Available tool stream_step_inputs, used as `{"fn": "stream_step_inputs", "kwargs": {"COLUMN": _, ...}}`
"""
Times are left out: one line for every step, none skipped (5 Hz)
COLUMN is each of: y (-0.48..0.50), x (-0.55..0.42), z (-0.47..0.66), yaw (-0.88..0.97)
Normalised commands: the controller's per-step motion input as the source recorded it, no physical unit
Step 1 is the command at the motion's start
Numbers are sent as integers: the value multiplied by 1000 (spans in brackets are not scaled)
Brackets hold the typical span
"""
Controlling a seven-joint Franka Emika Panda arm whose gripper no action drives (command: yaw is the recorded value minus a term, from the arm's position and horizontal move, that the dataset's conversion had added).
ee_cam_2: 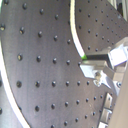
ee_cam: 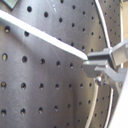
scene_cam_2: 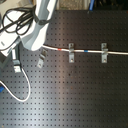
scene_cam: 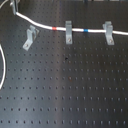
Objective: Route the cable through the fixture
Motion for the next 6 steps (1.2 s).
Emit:
{"fn": "stream_step_inputs", "kwargs": {"y": -20, "x": 23, "z": 0, "yaw": 0}}
{"fn": "stream_step_inputs", "kwargs": {"y": -14, "x": 16, "z": 0, "yaw": 0}}
{"fn": "stream_step_inputs", "kwargs": {"y": -162, "x": 288, "z": -115, "yaw": 0}}
{"fn": "stream_step_inputs", "kwargs": {"y": -196, "x": 337, "z": -178, "yaw": 0}}
{"fn": "stream_step_inputs", "kwargs": {"y": -270, "x": 389, "z": -96, "yaw": 0}}
{"fn": "stream_step_inputs", "kwargs": {"y": -359, "x": 397, "z": -180, "yaw": 11}}
